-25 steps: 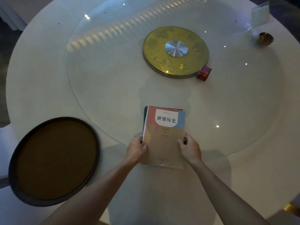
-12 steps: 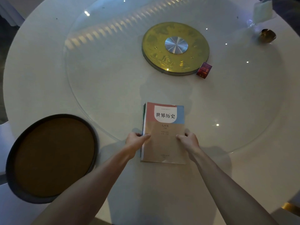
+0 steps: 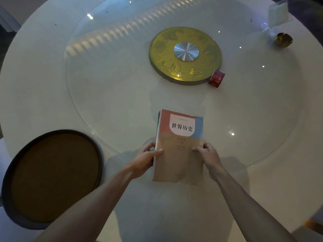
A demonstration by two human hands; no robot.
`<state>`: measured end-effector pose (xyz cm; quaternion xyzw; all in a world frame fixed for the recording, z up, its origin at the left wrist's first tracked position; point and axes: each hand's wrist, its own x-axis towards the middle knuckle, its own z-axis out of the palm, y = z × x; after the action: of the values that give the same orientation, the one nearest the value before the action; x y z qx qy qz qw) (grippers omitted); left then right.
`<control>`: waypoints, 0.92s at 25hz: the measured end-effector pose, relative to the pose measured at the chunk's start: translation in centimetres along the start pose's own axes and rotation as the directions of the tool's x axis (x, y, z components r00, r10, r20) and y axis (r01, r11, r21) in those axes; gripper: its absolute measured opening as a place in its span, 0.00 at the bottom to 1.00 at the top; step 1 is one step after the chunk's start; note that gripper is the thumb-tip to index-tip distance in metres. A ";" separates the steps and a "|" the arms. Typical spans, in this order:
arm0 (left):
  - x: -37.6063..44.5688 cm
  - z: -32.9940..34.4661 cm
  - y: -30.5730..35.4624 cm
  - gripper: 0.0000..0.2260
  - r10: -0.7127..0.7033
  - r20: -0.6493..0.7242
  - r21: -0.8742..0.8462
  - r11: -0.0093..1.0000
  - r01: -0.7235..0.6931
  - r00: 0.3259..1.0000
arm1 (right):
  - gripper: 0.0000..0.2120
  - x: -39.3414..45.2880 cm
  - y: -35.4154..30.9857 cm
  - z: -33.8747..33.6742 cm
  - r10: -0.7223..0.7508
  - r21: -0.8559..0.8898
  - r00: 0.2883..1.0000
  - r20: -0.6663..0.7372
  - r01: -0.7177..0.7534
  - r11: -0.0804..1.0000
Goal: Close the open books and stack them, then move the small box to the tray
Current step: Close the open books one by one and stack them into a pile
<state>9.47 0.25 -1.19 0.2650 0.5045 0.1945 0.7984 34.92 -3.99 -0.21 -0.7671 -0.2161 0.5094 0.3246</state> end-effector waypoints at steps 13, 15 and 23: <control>2.9 4.0 6.2 0.21 0.048 0.290 -0.154 0.988 -0.003 0.956 | 0.17 2.7 -3.3 -4.7 0.016 0.448 0.944 0.330 -0.171 0.877; 3.5 3.8 6.2 0.21 0.044 0.252 -0.147 0.989 -0.006 0.967 | 0.17 3.3 -3.5 -4.4 0.011 0.482 0.965 0.264 -0.142 0.865; 5.8 2.5 3.4 0.10 -0.020 -0.181 0.144 0.988 0.047 0.983 | 0.11 5.3 -1.7 -1.7 0.033 0.049 0.997 0.068 -0.036 0.998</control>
<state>13.96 5.74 -2.26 0.2964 0.5918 0.1660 0.7311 38.53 0.24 -1.95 -0.7449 -0.2007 0.5455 0.3275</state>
